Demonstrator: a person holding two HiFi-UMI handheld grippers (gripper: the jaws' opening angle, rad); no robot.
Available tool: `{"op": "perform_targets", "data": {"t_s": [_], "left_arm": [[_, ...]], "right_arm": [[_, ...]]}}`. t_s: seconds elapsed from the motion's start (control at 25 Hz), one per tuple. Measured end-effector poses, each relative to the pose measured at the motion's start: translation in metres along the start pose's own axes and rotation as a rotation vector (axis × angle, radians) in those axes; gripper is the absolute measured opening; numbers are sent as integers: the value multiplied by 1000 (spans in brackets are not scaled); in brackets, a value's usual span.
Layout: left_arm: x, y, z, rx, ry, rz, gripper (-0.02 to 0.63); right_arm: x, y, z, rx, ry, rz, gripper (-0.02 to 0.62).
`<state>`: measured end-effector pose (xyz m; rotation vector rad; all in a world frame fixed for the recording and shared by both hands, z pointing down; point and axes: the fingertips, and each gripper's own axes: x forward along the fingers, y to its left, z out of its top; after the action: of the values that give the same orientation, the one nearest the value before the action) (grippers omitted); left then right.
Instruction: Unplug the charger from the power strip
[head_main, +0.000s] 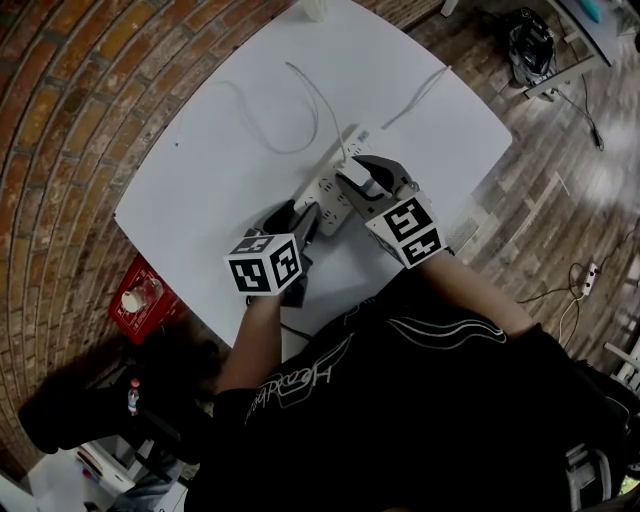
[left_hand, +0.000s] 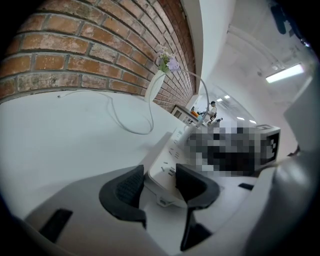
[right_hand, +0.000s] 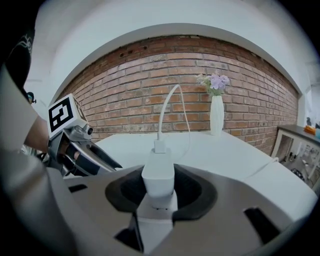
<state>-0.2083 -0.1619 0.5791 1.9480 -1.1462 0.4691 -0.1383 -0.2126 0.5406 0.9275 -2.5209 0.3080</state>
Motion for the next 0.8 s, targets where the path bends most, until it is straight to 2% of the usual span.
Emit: {"op": "perform_targets", "data": {"t_s": [0.08,0.36,0.64,0.8], "left_arm": [[0,0,0,1,-1,1,201],[1,0,0,3,2,2,202],[0,0,0,-4,-1,9,201],[0,0,0,-6,-5,16,202]], "right_arm": [[0,0,1,13,-1,-1,123],[-1,2,3,-77,24,-71,120],[-1,-1,0,33,21,-29,123],[-3,0,1,0,29,-48,121]]}}
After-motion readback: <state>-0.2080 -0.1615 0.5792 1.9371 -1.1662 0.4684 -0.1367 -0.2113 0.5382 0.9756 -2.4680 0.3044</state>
